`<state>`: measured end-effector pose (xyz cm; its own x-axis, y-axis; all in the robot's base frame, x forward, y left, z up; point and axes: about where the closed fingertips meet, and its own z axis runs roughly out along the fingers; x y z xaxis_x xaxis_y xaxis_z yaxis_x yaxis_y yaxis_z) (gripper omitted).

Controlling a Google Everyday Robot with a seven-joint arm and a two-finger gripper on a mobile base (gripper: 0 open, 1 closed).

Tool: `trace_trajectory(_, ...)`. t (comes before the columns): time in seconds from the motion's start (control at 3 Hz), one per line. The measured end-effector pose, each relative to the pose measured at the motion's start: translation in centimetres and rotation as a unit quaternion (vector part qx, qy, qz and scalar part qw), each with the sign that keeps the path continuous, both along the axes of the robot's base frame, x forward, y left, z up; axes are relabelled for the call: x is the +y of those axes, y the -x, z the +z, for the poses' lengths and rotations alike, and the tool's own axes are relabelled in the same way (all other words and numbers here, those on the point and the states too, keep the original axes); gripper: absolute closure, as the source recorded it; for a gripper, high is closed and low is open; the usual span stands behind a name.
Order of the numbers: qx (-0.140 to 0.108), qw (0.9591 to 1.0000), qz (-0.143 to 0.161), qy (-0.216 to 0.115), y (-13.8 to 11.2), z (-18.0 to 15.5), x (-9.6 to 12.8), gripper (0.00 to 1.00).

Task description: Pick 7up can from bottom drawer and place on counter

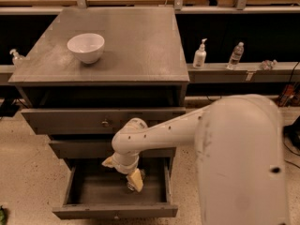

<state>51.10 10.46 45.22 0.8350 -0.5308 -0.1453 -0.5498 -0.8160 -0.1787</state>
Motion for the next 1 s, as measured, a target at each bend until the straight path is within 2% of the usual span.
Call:
trace_trajectory(0.33, -0.001, 0.9996, 0.028, -0.001, -1.0, -8.5, 3.3, 0.0)
trace_trajectory(0.67, -0.049, 0.9969, 0.04, -0.047, -1.6, -10.8, 3.5, 0.0)
trace_trajectory(1.0, -0.047, 0.9971, 0.043, -0.041, -1.9, -11.0, 4.3, 0.0)
